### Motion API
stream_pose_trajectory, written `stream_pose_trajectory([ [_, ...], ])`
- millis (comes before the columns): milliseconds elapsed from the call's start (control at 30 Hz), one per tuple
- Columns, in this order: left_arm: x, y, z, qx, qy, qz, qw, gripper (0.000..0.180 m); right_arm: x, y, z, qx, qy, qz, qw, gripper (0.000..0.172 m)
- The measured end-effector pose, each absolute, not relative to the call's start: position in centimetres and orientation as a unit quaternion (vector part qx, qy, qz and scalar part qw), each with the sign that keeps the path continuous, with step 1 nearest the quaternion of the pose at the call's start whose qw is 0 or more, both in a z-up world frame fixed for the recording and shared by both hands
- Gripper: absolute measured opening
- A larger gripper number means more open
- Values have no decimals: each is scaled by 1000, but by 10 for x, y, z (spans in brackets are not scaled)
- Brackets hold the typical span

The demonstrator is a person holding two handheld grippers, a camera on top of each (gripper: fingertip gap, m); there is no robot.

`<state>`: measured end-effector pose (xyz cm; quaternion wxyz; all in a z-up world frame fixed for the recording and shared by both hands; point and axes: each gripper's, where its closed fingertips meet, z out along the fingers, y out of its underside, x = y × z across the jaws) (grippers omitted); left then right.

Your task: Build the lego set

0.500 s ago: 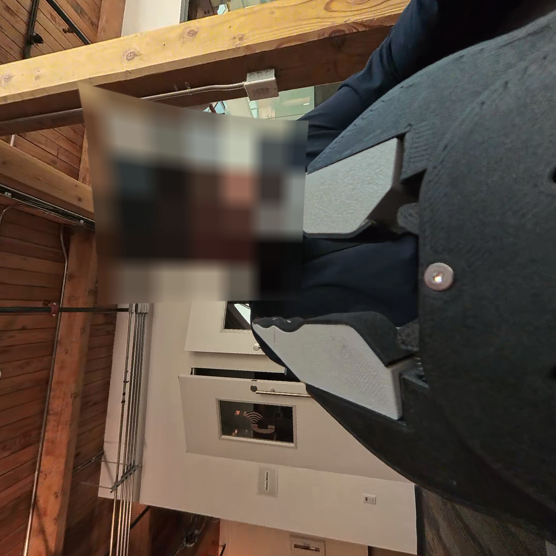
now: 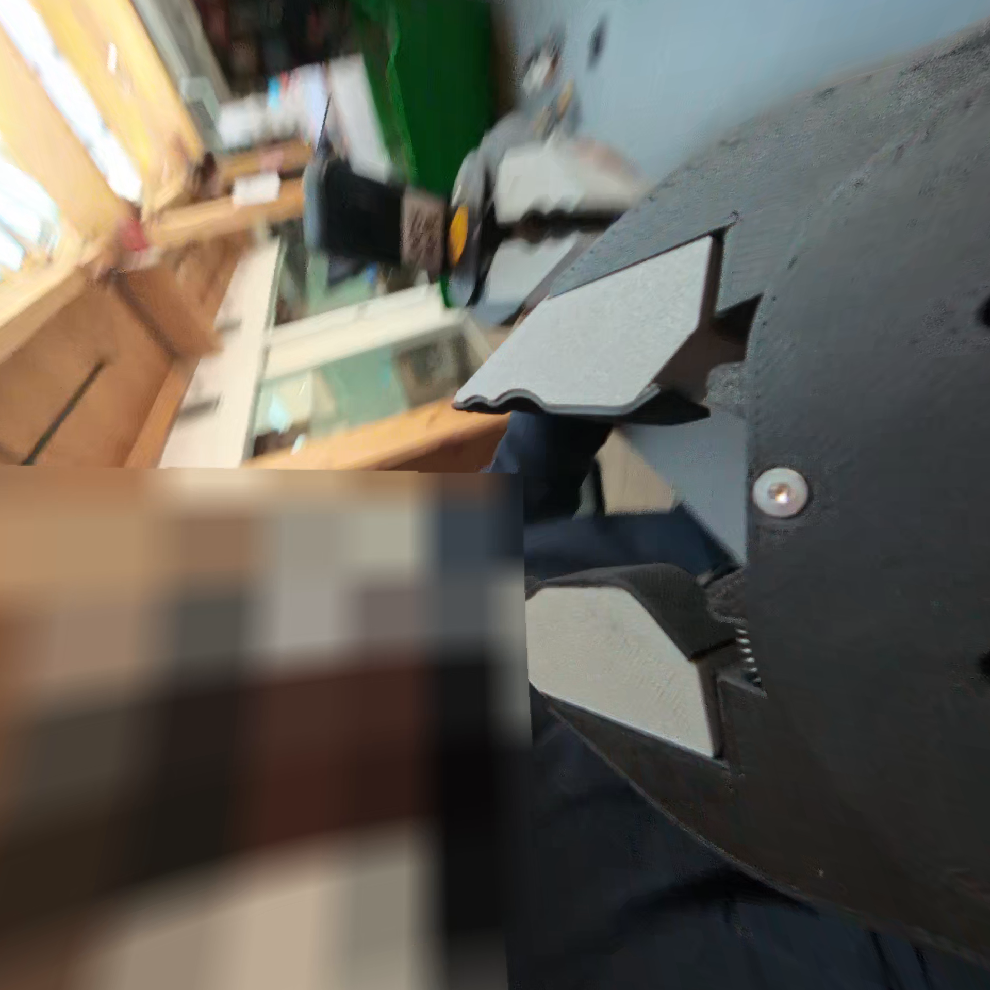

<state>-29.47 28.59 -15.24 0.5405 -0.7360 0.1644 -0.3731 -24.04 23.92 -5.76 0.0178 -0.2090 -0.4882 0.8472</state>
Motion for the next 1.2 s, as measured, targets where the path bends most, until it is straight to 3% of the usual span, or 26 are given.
stream_pose_trajectory([
  [100,-302,286,-145,-719,137,-409,545,2,-282,267,-105,-362,-541,747,138,45],
  [167,-306,286,-142,-714,122,-419,548,2,-289,281,-116,-389,-547,714,200,28],
  [367,-301,283,-143,-714,132,-426,540,2,-301,283,-133,-427,-555,686,197,44],
  [567,-296,282,-151,-727,151,-410,529,2,-306,284,-134,-409,-548,690,235,16],
  [733,-299,283,-152,-733,151,-399,531,2,-316,293,-142,-438,-552,655,273,32],
  [1200,-297,293,-170,-751,131,-406,504,2,-318,304,-142,-453,-543,630,322,32],
])
